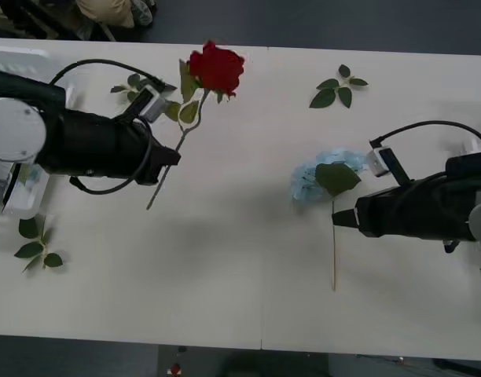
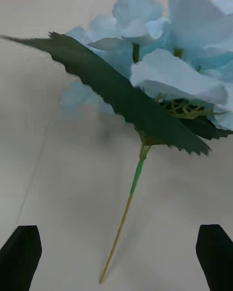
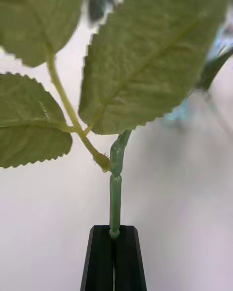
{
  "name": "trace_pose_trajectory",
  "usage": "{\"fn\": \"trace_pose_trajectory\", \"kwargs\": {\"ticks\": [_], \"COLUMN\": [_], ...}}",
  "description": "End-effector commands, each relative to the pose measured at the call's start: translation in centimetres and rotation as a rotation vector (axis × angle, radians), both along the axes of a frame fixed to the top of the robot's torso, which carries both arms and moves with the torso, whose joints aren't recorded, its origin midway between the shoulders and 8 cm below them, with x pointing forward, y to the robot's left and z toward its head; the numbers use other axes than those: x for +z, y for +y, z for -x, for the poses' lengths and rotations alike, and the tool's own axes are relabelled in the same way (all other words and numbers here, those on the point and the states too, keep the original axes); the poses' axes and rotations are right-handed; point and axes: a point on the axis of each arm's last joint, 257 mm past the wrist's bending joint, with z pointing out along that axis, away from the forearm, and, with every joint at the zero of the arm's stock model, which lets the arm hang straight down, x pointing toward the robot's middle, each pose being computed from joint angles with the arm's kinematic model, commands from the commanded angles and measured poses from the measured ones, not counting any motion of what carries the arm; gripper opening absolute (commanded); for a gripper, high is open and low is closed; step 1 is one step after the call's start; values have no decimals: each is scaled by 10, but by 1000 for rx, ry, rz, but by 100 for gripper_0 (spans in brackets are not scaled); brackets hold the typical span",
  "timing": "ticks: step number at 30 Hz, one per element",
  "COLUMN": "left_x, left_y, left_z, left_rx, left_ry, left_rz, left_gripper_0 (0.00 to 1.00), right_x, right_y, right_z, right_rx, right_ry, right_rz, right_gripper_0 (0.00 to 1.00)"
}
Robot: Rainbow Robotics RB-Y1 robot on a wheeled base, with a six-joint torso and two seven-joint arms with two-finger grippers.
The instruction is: Put the red flowers into the right box and the blue flowers into the left box
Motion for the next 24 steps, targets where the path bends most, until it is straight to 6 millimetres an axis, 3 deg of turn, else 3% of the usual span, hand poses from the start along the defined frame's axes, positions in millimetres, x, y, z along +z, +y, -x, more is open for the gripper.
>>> {"fn": "trace_pose_trajectory", "kwargs": {"ticks": [1, 3, 9, 14, 18, 24], "left_x": [36, 57, 85, 115, 130, 136], "left_y": [-82, -114, -199, -243, -257, -259], "left_z": [9, 8, 11, 24, 38, 43], "left_rx": [-173, -198, -229, -237, -265, -279], "left_ry": [-166, -245, -294, -325, -293, -281], "left_rz": [116, 182, 327, 456, 530, 561], "left_gripper_0": [0, 0, 0, 0, 0, 0], "right_x": [10, 0, -4, 10, 42, 91], "right_y": [17, 20, 28, 26, 17, -5], "right_z": [-26, -32, -37, -30, -17, 6], "right_rx": [-50, -61, -53, -31, 14, 84], "right_ry": [-44, -37, -40, -29, -30, -114], "right_rz": [-68, -56, -33, -55, -92, -213], "right_gripper_0": [94, 93, 94, 94, 94, 94]}}
